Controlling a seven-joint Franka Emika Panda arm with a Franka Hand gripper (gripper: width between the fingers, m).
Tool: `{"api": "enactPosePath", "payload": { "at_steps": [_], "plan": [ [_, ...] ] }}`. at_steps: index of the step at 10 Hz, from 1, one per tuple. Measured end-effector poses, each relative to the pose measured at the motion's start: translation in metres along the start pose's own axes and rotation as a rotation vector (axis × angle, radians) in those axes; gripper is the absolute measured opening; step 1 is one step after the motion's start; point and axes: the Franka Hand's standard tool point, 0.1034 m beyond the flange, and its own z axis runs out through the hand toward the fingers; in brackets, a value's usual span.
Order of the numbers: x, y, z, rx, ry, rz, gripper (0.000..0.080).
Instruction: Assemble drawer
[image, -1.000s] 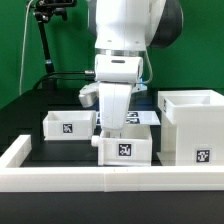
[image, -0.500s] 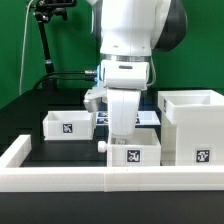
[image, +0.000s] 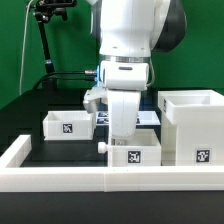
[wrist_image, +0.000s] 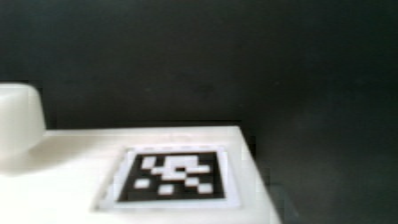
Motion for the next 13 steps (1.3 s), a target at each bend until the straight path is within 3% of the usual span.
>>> {"api": "enactPosePath", "payload": {
  "at_steps": [2, 9, 13],
  "plan": [
    [0.003, 0.007, -0.002, -0.007, 0.001, -0.041, 0.0042],
    [0.014, 0.008, -0.003, -0.008, 0.007, -0.047, 0.0042],
    [0.020, 0.006, -0.001, 0.011, 0.009, -0.029, 0.0042]
  ]
}}
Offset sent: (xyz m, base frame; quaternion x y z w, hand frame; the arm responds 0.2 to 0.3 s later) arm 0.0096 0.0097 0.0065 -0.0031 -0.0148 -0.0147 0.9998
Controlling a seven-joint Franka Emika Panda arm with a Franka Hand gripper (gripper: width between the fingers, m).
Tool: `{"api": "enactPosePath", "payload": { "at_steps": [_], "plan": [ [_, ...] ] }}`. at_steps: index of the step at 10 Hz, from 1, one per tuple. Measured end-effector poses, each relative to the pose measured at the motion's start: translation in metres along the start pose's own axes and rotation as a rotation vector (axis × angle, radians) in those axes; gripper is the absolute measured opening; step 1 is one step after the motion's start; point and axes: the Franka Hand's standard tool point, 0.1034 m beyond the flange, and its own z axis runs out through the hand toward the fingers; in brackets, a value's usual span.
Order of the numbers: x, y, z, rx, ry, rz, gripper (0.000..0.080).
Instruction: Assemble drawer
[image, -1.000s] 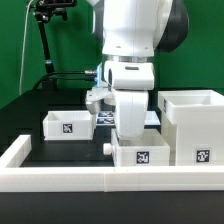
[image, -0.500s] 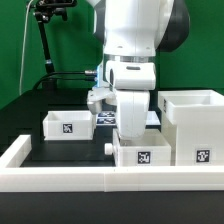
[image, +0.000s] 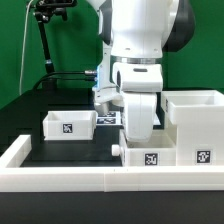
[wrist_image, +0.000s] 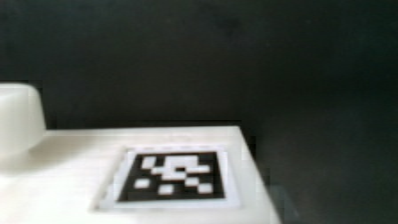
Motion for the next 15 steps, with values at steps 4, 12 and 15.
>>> {"api": "enactPosePath", "payload": {
  "at_steps": [4, 12, 15],
  "plan": [
    [0.000, -0.002, 0.004, 0.005, 0.001, 0.018, 0.0042],
    [0.007, 0.001, 0.004, 0.003, 0.004, 0.102, 0.0042],
    [0.017, 0.002, 0.003, -0.006, 0.009, 0.089, 0.0042]
  ]
}}
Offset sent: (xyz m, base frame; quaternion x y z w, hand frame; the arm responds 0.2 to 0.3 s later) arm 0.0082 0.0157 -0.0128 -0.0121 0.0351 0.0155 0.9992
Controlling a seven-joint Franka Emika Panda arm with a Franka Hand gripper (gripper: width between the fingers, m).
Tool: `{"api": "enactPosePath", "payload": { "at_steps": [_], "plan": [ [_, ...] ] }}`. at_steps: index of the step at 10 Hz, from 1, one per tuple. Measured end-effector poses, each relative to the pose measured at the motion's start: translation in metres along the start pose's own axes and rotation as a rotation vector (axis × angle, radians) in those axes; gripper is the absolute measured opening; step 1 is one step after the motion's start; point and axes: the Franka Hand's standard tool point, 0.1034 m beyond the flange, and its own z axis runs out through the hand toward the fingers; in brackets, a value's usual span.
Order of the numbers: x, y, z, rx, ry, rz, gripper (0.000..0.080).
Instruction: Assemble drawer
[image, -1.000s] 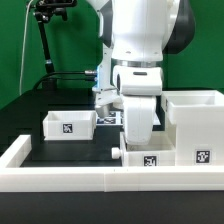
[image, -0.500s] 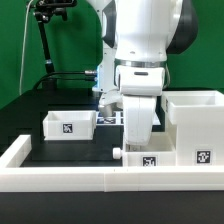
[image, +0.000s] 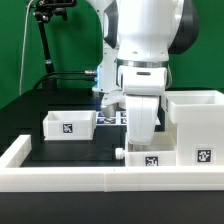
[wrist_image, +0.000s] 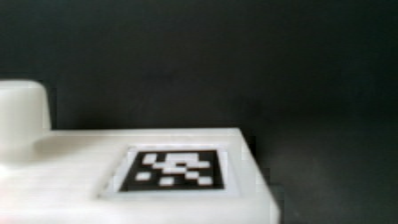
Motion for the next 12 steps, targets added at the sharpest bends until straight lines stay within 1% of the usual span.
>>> {"api": "enactPosePath", "payload": {
  "at_steps": [6, 7, 8, 9, 10, 11, 12],
  "plan": [
    [0.000, 0.001, -0.001, -0.003, -0.007, -0.017, 0.0042],
    [0.000, 0.001, -0.001, -0.003, -0.007, -0.016, 0.0218],
    [0.000, 0.001, -0.001, -0.003, -0.007, -0.016, 0.0218],
    [0.001, 0.002, -0.004, -0.003, -0.008, -0.016, 0.0420],
    [0.000, 0.003, -0.010, 0.000, -0.011, -0.013, 0.0583],
    [-0.001, 0.004, -0.018, 0.004, -0.015, -0.011, 0.0583],
    [-0.003, 0.006, -0.030, 0.010, -0.021, -0.008, 0.0629]
  ]
}}
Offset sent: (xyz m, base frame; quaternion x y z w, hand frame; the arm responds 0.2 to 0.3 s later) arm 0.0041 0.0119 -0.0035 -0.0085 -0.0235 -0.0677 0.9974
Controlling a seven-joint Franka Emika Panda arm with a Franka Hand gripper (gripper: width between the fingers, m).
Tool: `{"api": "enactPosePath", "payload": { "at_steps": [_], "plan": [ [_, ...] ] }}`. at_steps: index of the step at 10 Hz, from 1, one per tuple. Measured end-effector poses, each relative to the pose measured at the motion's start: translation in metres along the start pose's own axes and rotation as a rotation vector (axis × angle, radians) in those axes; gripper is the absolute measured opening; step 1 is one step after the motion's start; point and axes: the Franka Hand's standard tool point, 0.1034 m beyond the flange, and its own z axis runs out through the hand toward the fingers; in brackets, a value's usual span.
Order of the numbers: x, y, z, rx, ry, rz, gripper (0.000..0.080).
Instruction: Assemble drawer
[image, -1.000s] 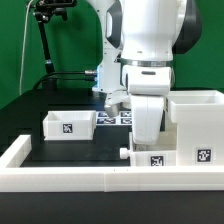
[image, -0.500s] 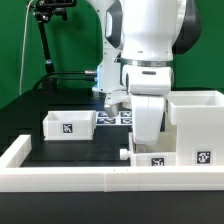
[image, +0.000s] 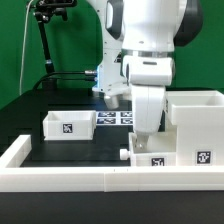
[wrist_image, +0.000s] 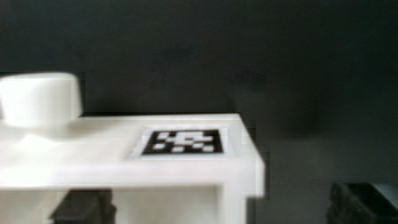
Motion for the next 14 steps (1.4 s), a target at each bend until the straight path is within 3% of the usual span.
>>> {"api": "enactPosePath", "payload": {
  "at_steps": [2, 4, 6, 8, 10, 14],
  "plan": [
    [-0.006, 0.005, -0.019, -0.006, -0.007, 0.006, 0.0645],
    [-0.022, 0.007, -0.027, -0.001, -0.015, -0.005, 0.0649],
    [-0.044, 0.009, -0.026, 0.002, -0.016, -0.029, 0.0649],
    [-0.046, 0.008, -0.025, 0.003, -0.015, -0.027, 0.0649],
    [-0.064, 0.009, -0.022, 0.008, 0.016, -0.063, 0.0649],
    [-0.092, 0.026, -0.007, 0.024, 0.124, -0.118, 0.0649]
  ]
}}
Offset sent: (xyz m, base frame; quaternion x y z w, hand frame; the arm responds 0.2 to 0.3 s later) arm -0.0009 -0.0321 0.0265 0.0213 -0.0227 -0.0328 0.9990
